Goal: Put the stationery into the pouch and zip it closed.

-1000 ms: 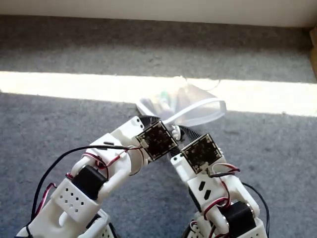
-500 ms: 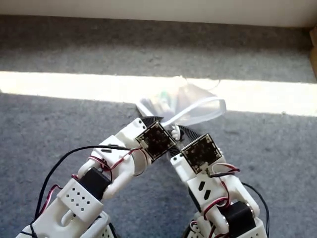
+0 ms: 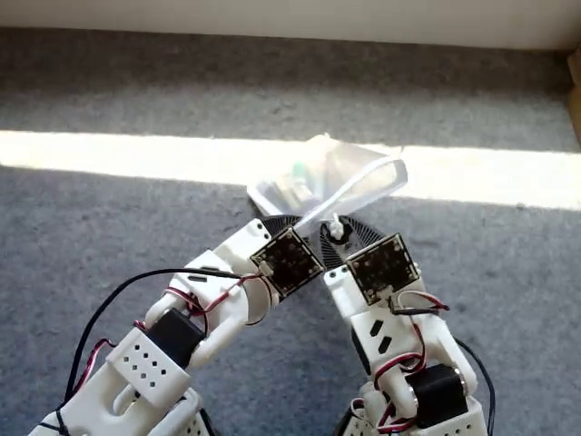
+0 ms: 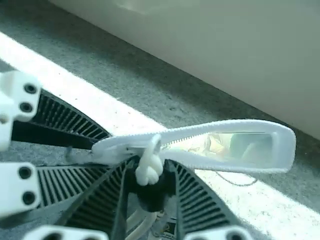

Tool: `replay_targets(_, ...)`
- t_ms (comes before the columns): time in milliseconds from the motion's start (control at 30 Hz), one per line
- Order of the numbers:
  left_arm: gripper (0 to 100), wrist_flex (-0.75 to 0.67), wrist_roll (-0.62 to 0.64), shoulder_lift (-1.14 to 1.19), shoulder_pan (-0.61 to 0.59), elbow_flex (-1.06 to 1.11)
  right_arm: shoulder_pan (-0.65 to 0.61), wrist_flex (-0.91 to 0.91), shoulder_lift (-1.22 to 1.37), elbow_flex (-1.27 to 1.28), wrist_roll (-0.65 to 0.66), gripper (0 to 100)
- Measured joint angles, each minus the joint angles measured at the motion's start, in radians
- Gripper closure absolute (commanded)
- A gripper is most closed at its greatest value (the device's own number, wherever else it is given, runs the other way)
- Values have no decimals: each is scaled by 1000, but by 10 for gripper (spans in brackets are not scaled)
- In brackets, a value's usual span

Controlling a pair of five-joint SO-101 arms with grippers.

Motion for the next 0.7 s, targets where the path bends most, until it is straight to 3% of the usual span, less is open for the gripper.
replay_targets(267, 994, -3, 0, -3, 0, -3, 98, -112, 2, 5, 2, 995)
replay_targets(700, 995, -3, 0, -11, -20, -3, 112, -137, 2, 6, 2, 995)
